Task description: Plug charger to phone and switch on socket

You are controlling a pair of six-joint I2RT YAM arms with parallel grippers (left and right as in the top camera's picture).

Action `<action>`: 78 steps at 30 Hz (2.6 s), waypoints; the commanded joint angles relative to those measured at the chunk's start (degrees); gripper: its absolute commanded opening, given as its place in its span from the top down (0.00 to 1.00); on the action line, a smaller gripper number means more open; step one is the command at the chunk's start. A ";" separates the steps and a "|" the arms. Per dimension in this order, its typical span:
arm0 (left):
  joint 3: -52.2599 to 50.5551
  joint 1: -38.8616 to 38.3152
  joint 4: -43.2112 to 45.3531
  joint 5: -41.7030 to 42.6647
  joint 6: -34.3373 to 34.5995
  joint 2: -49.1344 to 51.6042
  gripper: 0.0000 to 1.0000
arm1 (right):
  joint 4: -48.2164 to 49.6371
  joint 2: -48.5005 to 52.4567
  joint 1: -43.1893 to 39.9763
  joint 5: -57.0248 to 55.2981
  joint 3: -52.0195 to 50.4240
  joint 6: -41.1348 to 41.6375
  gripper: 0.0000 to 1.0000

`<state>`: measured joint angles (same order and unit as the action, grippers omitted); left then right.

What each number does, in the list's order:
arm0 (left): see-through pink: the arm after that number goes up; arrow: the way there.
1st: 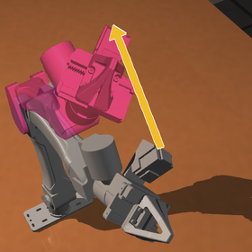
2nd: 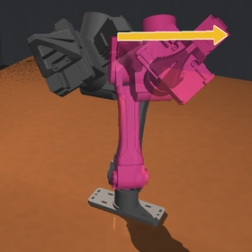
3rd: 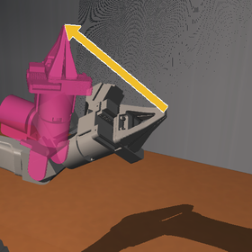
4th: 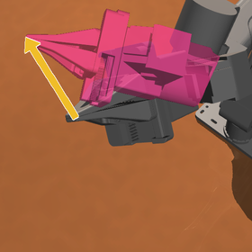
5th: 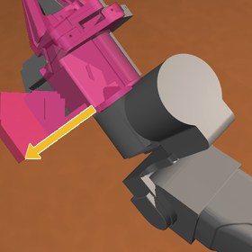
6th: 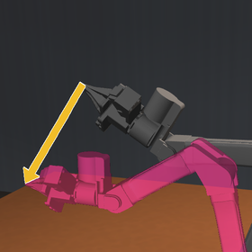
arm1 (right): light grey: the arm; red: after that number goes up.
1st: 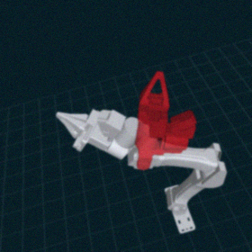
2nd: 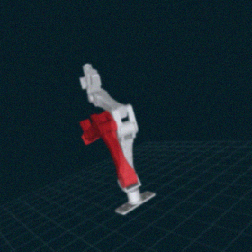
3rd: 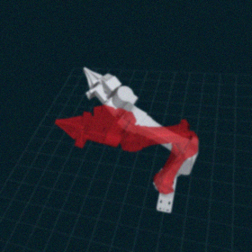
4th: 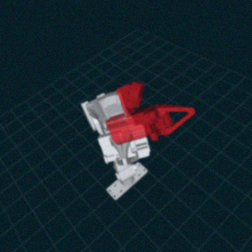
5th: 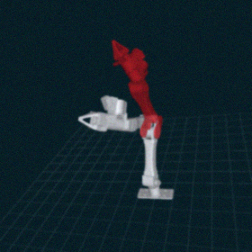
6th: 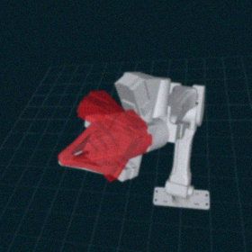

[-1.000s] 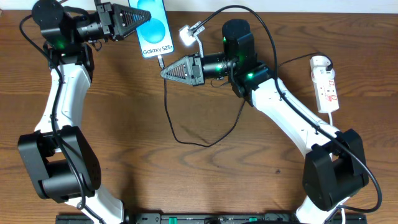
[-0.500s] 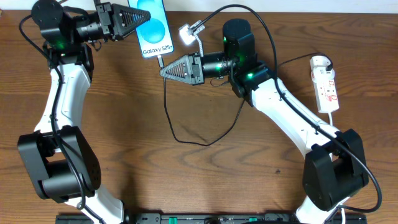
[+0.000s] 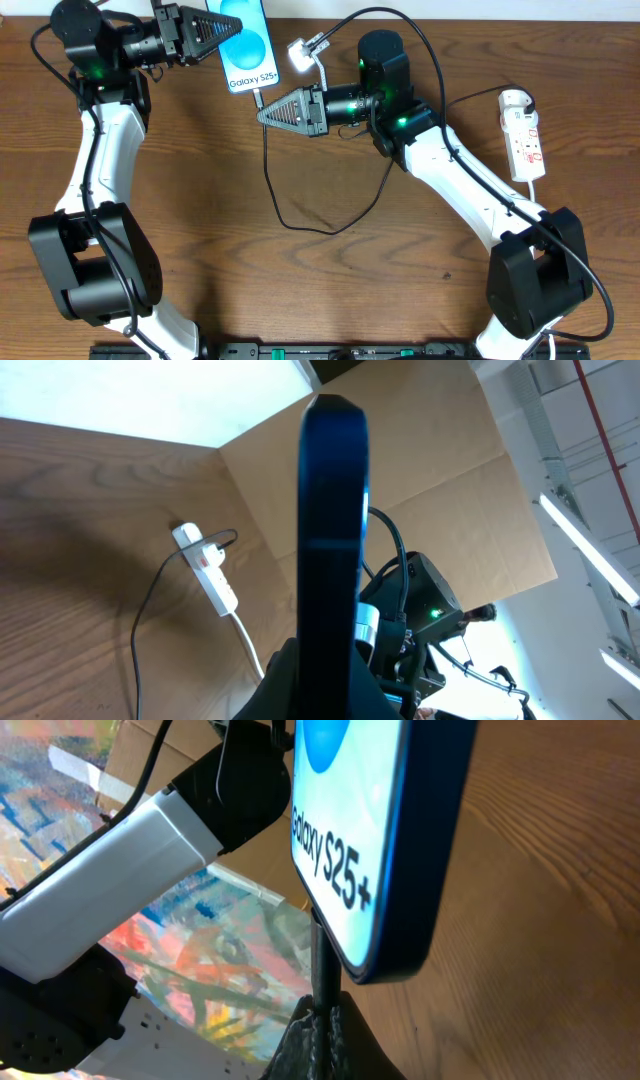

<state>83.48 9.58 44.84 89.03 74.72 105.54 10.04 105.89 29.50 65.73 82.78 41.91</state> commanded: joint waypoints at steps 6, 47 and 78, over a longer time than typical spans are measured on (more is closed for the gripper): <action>0.20 -0.20 0.48 0.96 -0.52 -0.94 0.93 | 1.86 0.20 -0.22 -1.20 0.24 1.20 0.99; -2.19 -2.89 0.50 0.98 0.50 -0.94 0.93 | 6.45 0.20 -3.26 -3.43 0.24 1.75 0.99; -10.05 -0.85 0.44 1.01 -11.39 0.74 0.93 | -39.89 0.20 -7.54 -13.66 0.24 -27.47 0.34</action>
<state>75.11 8.47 44.84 89.73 68.36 105.65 -26.63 105.93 22.39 59.31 82.61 22.92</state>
